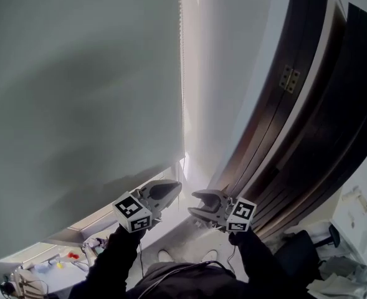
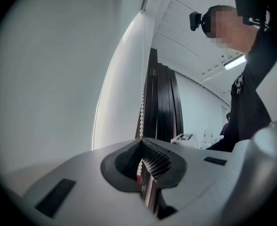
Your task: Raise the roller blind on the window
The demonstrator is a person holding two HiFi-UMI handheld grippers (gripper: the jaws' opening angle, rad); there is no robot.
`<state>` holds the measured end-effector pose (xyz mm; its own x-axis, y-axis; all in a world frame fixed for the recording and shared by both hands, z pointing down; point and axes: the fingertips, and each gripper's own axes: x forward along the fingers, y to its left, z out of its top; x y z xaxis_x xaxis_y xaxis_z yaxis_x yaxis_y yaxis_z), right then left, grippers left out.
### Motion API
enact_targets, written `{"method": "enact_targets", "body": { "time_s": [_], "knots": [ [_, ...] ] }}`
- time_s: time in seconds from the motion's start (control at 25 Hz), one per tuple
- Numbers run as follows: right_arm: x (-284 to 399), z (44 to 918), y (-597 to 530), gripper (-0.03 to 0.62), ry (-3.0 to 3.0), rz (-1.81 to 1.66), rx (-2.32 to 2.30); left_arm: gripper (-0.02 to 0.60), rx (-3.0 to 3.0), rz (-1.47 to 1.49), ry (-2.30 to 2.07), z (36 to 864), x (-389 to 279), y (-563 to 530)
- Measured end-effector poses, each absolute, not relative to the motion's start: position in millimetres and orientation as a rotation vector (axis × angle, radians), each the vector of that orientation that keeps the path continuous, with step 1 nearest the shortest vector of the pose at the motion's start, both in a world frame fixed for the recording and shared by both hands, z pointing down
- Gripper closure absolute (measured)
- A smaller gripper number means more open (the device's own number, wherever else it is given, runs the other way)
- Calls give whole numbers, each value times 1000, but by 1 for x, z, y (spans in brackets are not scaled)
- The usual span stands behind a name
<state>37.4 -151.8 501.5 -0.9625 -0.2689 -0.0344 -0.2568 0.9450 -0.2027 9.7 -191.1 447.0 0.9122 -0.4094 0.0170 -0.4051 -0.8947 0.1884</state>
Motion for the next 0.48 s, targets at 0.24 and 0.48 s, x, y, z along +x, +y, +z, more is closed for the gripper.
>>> {"method": "enact_targets", "body": {
  "time_s": [0.24, 0.48],
  "knots": [
    [34, 439, -157, 364, 3015, -225, -349, 574, 2839, -7, -603, 507, 22, -165],
    [10, 397, -155, 342, 3028, -183, -220, 574, 2791, 24, -605, 537, 34, -151]
  ]
}}
